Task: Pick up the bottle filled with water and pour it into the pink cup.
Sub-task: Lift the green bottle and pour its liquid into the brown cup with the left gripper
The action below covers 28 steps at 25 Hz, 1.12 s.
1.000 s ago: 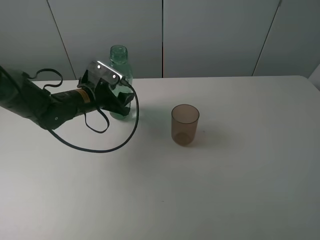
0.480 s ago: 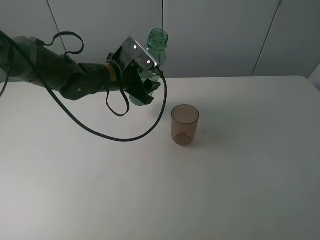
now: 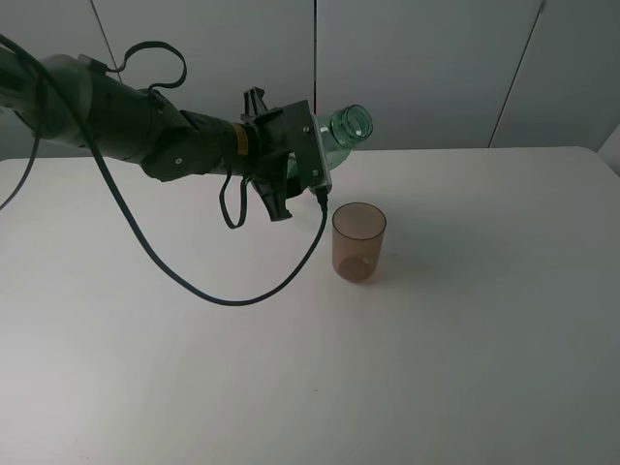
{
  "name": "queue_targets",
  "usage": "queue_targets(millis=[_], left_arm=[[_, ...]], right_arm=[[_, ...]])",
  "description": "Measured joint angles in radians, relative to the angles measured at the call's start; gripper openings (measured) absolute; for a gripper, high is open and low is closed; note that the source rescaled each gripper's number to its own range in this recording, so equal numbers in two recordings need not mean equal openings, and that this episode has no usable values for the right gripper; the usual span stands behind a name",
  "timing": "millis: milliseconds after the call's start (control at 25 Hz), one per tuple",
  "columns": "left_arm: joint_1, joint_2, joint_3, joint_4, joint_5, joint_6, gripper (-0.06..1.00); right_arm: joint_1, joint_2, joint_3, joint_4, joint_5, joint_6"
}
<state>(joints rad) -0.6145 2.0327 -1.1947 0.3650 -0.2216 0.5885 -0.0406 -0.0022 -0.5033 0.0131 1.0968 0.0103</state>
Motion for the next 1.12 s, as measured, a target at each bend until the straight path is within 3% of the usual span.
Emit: queue_targets(millis=[280, 720, 1000, 1120], left_arm=[[-0.012, 0.000, -0.002, -0.088, 0.024, 0.221, 0.00], [-0.012, 0.000, -0.002, -0.283, -0.012, 0.686, 0.00], [-0.012, 0.000, -0.002, -0.337, -0.031, 0.815, 0.00], [-0.012, 0.000, -0.002, -0.415, -0.045, 0.898, 0.00]], right_arm=[[0.000, 0.000, 0.000, 0.000, 0.000, 0.000], [0.000, 0.000, 0.000, 0.000, 0.000, 0.000], [0.000, 0.000, 0.000, 0.000, 0.000, 0.000], [0.000, 0.000, 0.000, 0.000, 0.000, 0.000]])
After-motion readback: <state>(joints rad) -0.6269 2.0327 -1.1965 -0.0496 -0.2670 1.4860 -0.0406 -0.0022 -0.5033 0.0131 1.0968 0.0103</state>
